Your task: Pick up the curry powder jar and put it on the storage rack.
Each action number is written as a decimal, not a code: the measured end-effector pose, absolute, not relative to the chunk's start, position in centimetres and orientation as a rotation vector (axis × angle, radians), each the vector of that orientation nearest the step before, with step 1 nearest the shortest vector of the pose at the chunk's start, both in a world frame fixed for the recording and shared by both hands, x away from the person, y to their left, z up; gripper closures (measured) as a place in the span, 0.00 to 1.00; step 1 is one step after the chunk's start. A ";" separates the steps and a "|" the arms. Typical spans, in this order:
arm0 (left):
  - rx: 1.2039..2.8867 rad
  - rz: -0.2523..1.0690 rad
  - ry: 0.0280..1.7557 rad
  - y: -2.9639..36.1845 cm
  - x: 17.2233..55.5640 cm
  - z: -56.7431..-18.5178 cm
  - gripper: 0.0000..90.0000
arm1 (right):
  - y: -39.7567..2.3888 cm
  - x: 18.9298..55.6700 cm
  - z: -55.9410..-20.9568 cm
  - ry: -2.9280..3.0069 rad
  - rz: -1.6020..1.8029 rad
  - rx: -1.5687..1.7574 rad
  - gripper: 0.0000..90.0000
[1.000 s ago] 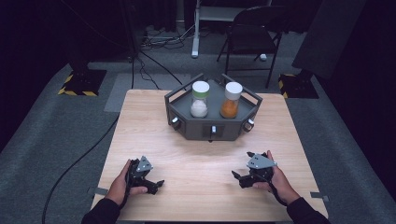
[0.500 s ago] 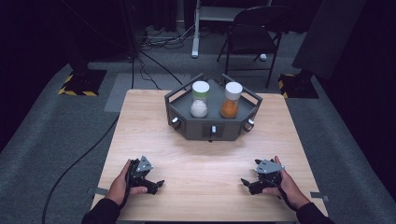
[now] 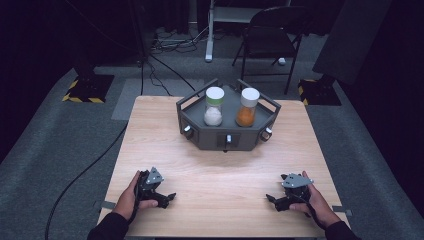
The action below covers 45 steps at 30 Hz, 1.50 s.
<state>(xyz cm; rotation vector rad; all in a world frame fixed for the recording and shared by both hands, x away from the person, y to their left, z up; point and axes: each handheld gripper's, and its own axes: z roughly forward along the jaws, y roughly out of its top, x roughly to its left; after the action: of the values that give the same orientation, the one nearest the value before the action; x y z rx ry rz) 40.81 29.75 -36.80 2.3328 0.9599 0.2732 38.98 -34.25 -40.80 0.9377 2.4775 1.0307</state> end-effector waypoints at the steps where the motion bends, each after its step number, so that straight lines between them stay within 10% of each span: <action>1: 2.332 0.273 0.960 29.8 40.8 -36.8 0.00 | -34.2 39.0 -40.8 2.478 1.031 0.938 0.03; 45: 2.336 0.266 0.946 29.8 41.1 -36.8 0.00 | -37.2 40.7 -41.2 2.525 1.083 1.089 0.00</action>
<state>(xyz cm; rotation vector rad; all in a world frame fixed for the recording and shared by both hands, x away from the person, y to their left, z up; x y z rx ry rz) 41.08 29.77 -36.84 2.3356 0.9458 0.2661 40.75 -37.24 -41.18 1.0891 2.5251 1.0827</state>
